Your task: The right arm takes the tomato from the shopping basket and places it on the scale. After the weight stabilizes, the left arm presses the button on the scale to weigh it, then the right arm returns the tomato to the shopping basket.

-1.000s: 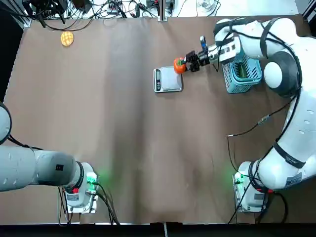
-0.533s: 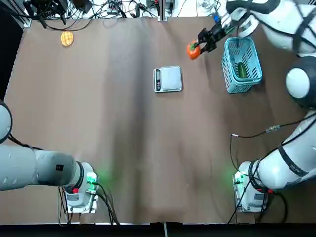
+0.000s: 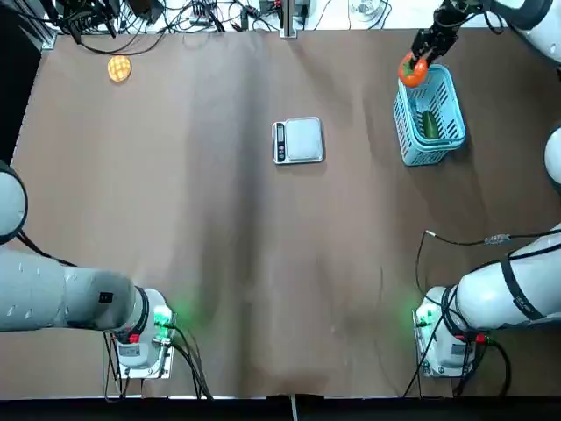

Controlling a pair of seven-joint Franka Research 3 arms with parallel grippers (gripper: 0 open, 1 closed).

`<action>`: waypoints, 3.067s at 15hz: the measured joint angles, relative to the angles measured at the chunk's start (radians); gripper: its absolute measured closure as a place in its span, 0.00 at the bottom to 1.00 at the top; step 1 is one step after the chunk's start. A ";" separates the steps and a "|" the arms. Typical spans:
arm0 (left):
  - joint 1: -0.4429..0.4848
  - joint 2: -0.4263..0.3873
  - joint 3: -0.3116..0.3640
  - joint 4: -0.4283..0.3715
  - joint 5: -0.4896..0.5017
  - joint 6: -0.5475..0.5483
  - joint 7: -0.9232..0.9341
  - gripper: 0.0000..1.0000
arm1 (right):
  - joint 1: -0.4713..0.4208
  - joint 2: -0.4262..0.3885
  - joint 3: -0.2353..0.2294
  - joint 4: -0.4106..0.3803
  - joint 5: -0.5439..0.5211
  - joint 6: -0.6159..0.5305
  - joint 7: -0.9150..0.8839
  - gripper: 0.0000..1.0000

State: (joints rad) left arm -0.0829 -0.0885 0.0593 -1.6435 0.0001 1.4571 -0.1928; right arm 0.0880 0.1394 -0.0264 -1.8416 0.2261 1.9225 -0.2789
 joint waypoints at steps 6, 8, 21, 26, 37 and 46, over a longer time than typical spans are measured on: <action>0.000 0.001 0.000 0.001 0.000 -0.007 0.000 0.00 | -0.023 0.016 -0.004 -0.013 -0.226 0.060 0.062 0.37; 0.000 0.001 0.000 0.002 0.000 -0.007 0.002 0.00 | -0.044 0.047 -0.005 -0.041 -0.252 0.088 0.103 0.37; 0.001 0.001 -0.001 0.010 0.000 0.026 0.071 0.00 | -0.052 0.235 0.000 -0.066 -0.269 0.179 0.184 0.37; 0.010 0.001 0.002 0.010 -0.035 0.026 0.072 0.00 | -0.053 0.245 -0.002 -0.066 -0.274 0.188 0.188 0.37; 0.009 0.001 -0.002 0.010 -0.036 0.022 0.070 0.00 | -0.053 0.170 -0.001 0.090 -0.280 0.052 0.190 0.00; 0.010 0.001 0.000 0.010 -0.036 0.019 0.069 0.00 | -0.054 -0.063 -0.003 0.267 -0.279 -0.312 0.190 0.00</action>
State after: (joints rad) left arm -0.0733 -0.0876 0.0591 -1.6332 -0.0356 1.4759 -0.1235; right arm 0.0336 0.0764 -0.0293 -1.5747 -0.0532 1.6109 -0.0889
